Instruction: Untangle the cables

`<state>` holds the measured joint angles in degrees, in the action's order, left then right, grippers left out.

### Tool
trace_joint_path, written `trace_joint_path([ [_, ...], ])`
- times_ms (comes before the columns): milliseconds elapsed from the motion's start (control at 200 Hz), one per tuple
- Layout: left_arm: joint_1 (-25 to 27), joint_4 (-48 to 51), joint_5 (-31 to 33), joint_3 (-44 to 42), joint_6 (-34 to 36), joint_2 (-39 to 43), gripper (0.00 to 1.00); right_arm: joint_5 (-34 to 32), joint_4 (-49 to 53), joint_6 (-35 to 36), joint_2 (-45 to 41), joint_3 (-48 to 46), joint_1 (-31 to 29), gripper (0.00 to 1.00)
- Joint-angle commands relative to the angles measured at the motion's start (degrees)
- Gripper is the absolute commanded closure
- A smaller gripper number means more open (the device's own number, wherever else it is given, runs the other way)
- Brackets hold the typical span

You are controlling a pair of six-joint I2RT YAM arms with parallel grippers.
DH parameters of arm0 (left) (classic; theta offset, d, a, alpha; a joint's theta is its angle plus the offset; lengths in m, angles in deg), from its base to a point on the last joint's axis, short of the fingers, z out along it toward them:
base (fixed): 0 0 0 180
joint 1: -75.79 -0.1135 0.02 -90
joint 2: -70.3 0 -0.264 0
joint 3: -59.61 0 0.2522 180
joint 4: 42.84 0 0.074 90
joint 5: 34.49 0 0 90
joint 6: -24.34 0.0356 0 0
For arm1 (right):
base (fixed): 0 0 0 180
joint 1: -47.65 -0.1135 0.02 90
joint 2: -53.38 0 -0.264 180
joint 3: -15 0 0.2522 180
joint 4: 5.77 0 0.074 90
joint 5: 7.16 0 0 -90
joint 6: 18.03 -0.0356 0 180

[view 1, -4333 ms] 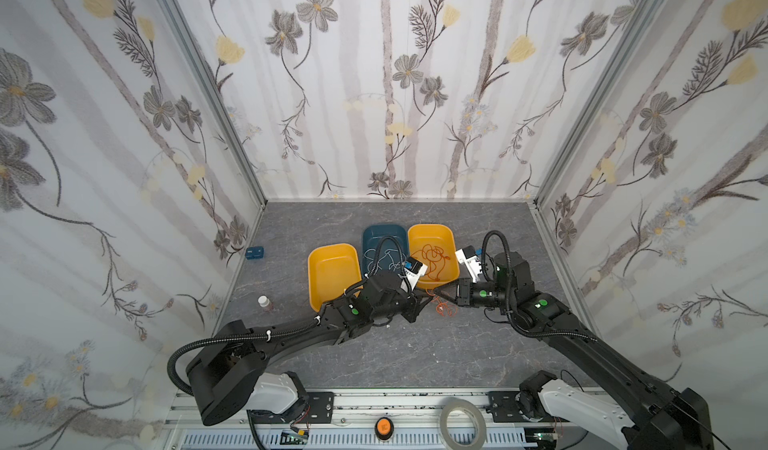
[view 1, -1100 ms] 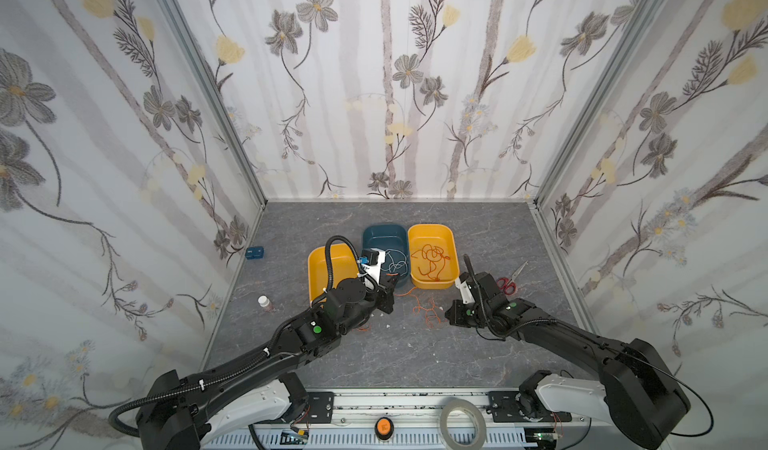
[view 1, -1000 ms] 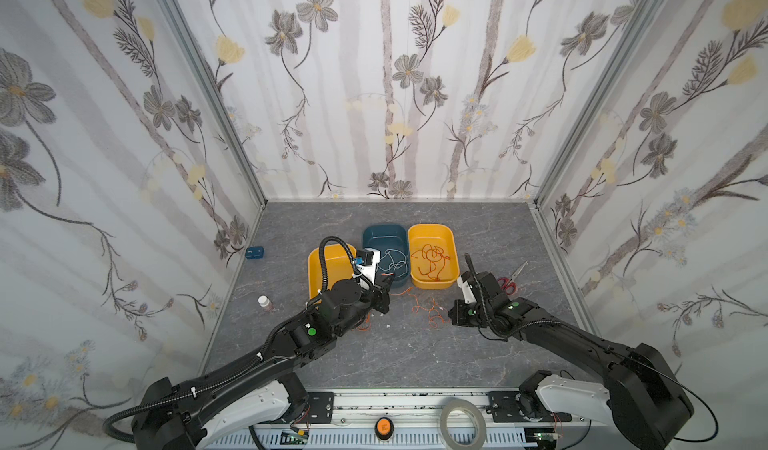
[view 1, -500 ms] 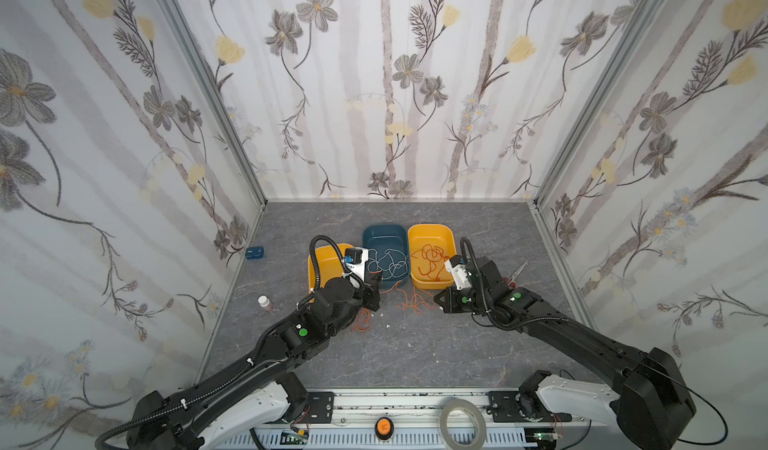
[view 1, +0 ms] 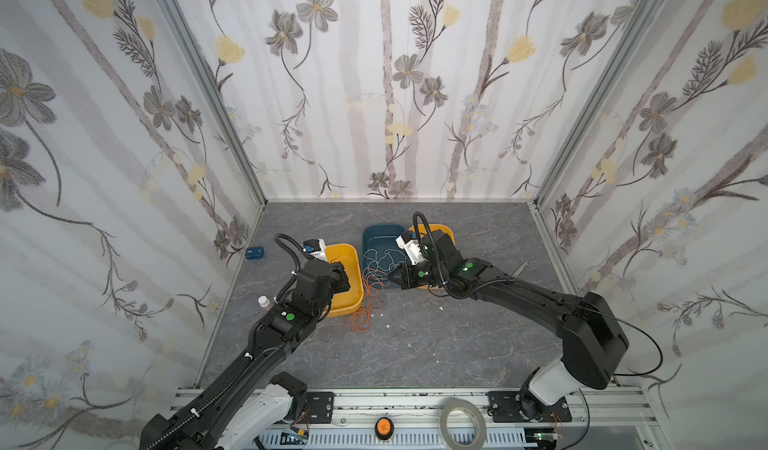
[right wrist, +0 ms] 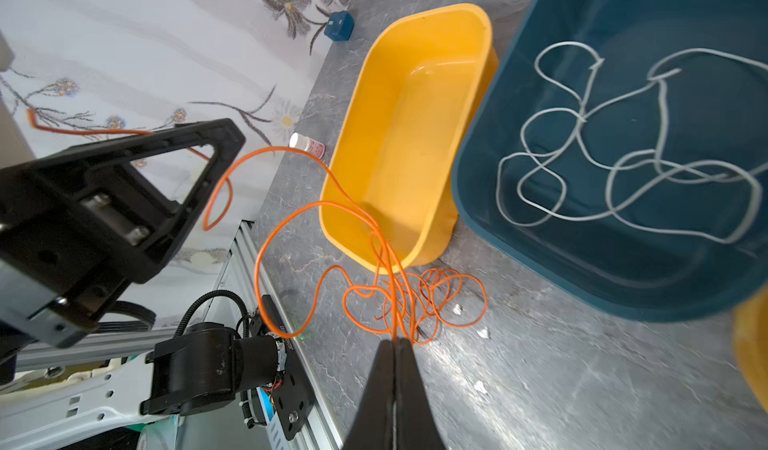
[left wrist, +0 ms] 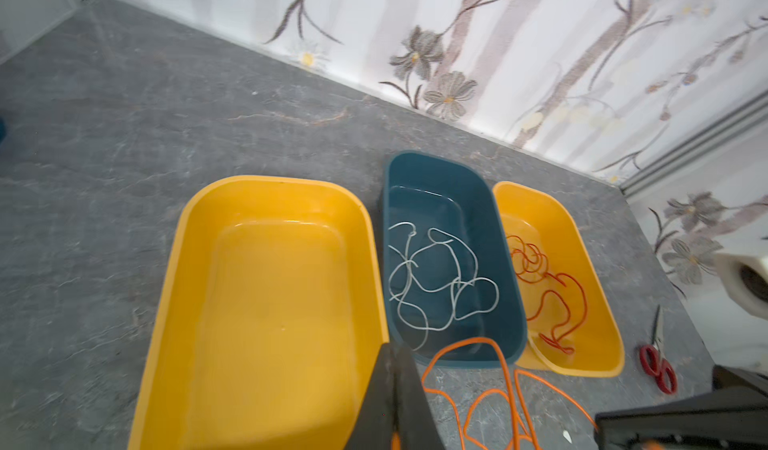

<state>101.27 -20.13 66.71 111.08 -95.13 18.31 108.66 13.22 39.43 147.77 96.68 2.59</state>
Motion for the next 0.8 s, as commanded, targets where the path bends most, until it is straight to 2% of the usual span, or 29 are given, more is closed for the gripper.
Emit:
trace_joint_path([
  [0, -4.0, 2.2, -1.4, 0.6, -3.3, -2.0, 1.00, 3.0, -3.3, -0.6, 5.0, 4.1, -1.9, 1.00],
  [195, -10.9, -1.7, -6.6, 0.9, -4.3, -10.9, 1.00, 2.8, -4.6, -1.8, 13.3, 10.7, -3.2, 1.00],
  [435, -15.0, -3.7, -7.9, 4.0, -3.6, -20.7, 1.00, 3.8, -6.0, -3.7, 20.2, 14.8, -4.3, 1.00],
  [485, -15.6, -4.0, -8.7, 4.7, -3.4, -23.1, 0.97, 3.6, -6.4, -4.0, 21.3, 15.2, -4.3, 1.00],
  [580, -16.6, -2.8, -9.2, 6.6, -3.3, -26.3, 0.86, 2.3, -6.5, -3.9, 22.5, 15.6, -4.4, 0.98],
  [690, -16.8, -1.0, -8.2, 8.3, -2.8, -27.8, 0.58, 3.2, -5.7, -3.5, 23.9, 16.4, -4.3, 0.90],
  [794, -16.7, -0.3, -8.0, 8.8, -1.9, -27.0, 0.44, 3.2, -5.3, -2.9, 22.9, 15.5, -4.4, 0.85],
])
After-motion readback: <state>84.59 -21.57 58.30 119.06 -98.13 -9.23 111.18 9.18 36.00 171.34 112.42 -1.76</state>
